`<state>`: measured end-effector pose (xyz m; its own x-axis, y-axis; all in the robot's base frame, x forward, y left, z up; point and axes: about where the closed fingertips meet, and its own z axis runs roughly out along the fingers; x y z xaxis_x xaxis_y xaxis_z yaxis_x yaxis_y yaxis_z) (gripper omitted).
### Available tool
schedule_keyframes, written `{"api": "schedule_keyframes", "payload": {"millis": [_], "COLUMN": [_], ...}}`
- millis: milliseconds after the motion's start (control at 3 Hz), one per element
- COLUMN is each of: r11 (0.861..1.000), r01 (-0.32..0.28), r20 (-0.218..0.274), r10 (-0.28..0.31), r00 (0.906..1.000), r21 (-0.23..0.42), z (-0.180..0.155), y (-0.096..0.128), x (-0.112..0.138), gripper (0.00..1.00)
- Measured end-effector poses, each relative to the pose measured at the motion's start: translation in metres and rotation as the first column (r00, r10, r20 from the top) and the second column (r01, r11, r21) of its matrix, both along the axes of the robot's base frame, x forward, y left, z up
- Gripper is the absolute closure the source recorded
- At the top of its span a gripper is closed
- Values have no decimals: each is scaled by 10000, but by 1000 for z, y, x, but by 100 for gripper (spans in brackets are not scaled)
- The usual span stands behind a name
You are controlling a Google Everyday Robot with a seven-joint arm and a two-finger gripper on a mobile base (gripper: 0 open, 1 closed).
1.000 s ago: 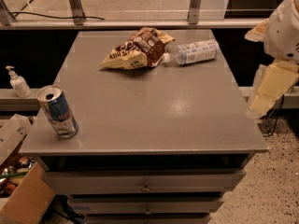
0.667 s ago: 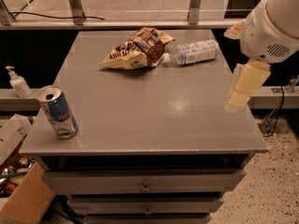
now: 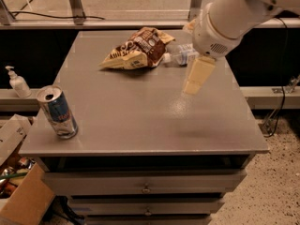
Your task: Pick brown chip bag
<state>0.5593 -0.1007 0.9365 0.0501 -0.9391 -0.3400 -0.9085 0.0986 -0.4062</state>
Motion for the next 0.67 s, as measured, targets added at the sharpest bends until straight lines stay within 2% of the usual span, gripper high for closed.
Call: {"api": "schedule_keyframes", "payload": {"millis": [667], "r11": [9911], "r01": [-292], "r20": [71], "r10": [285], "r00": [9996], "r21": [1298], "z": [-6], "y": [81], "x": [54], "gripper": [0]}}
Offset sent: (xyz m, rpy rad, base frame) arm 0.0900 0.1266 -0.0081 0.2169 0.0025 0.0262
